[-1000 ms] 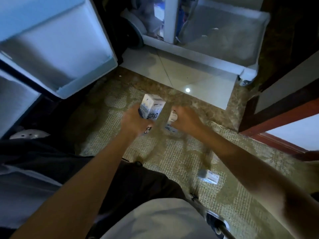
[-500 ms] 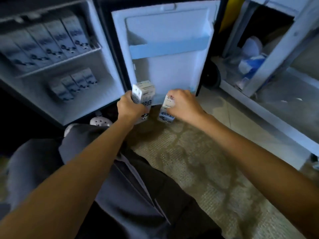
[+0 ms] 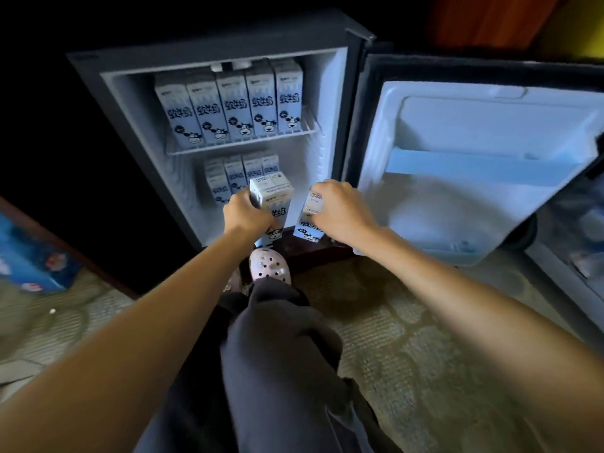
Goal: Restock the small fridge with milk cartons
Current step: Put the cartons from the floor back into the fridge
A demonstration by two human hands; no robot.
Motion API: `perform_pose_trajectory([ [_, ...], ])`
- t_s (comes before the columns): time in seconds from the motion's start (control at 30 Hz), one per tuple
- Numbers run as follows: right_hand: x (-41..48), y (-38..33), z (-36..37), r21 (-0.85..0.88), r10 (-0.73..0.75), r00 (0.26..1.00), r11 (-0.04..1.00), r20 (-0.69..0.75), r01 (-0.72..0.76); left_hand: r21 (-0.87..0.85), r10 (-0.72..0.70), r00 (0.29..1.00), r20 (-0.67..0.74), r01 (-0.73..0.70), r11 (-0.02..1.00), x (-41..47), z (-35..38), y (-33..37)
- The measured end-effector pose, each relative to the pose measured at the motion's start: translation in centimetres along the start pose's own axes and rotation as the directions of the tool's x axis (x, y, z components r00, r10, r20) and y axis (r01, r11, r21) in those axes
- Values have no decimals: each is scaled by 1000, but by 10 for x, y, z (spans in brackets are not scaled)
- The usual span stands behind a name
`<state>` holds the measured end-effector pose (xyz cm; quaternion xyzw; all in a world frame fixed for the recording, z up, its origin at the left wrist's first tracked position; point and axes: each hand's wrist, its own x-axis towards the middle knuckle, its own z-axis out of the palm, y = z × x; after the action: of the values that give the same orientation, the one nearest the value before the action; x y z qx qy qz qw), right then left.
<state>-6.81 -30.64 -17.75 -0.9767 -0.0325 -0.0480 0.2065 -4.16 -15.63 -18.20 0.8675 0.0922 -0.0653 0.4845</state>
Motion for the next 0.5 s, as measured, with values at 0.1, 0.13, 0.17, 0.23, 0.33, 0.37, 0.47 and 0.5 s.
perform_pose_trajectory([
  [0.1,30,-9,16,-28,-47,999,998,23,48,-4,-37,999,-22,37,999,27,-6,-14],
  [0.13,40,-12,23,-25,-59,998,998,35,60,8,-42,999,-29,43,999,37,-7,-20],
  [0.17,50,-14,30,-24,-67,997,997,44,68,18,-47,998,-35,47,999,46,-8,-25],
  [0.23,70,-18,45,-42,-77,995,996,57,79,19,-61,997,-36,62,998,63,-8,-35],
  [0.33,98,-22,68,-69,-85,992,993,92,92,18,-74,997,-35,74,997,88,-9,-49],
  [0.37,107,-23,76,-85,-82,991,992,109,92,17,-83,996,-42,84,996,97,-10,-54],
  [0.47,133,-24,98,-107,-92,984,988,154,109,21,-137,989,-63,138,990,121,-12,-67],
  [0.5,141,-24,105,-106,-93,981,988,167,112,23,-153,986,-61,155,988,129,-13,-72],
])
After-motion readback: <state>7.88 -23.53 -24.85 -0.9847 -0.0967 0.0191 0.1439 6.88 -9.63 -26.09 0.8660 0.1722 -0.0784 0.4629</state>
